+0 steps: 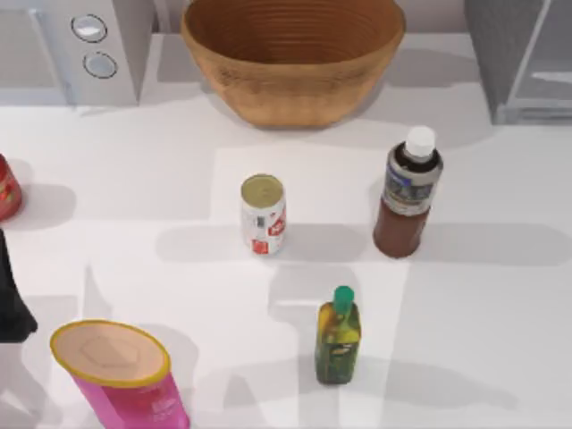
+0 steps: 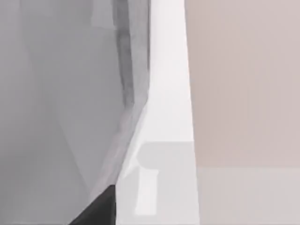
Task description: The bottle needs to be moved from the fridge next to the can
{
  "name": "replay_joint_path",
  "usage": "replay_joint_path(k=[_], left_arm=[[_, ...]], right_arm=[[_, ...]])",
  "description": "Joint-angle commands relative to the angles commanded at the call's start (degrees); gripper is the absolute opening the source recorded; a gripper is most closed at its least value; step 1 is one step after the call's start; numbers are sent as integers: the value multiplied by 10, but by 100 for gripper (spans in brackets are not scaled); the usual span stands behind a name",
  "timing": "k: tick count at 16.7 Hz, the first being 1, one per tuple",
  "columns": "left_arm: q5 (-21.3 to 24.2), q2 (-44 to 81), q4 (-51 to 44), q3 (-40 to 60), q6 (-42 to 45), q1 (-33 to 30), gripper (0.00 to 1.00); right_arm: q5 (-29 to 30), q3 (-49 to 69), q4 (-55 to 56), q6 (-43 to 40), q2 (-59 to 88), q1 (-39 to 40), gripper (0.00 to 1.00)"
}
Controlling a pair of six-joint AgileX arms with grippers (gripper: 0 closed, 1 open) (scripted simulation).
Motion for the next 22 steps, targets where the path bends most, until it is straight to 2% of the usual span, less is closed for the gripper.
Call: replay_joint_path(k=[3, 9, 12, 15, 22], left_arm=[[0, 0, 0, 0, 0, 0, 100], [0, 0, 0, 0, 0, 0, 100], [0, 0, 0, 0, 0, 0, 100], [0, 0, 0, 0, 0, 0, 100], [0, 0, 0, 0, 0, 0, 100]], right_arm=[[70, -28, 34, 63, -16, 91, 100], [266, -105, 125, 226, -70, 361, 100], [347, -140, 162, 294, -96, 450, 100], [381, -156, 179, 325, -110, 485, 100], [384, -136, 174, 323, -87, 476, 100]])
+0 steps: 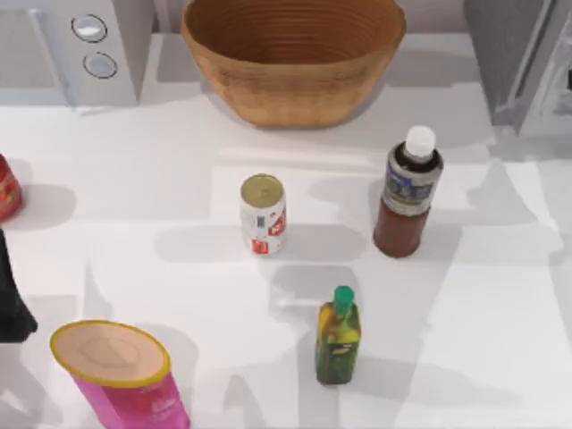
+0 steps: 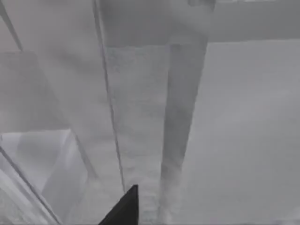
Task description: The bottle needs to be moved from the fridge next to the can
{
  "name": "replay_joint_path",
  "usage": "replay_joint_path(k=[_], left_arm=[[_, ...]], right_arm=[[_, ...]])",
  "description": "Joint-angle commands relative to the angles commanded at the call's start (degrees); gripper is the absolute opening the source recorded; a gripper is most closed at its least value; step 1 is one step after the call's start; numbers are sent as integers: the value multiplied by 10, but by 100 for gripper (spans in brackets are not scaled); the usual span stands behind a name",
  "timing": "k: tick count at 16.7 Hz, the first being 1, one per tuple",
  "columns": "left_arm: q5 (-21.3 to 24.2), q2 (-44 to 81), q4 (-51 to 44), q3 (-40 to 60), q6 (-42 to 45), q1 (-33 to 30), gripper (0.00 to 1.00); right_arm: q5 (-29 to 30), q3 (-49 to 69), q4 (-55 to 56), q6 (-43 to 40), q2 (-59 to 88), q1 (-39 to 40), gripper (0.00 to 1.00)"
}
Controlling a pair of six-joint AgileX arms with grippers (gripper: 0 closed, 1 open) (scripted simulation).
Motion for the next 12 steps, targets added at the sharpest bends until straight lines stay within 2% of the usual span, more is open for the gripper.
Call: replay_joint_path(k=[8, 12], left_arm=[[0, 0, 0, 0, 0, 0, 100], [0, 0, 0, 0, 0, 0, 100]], right_arm=[[3, 199, -41, 1, 157, 1, 100], [5, 238, -50, 1, 187, 1, 100]])
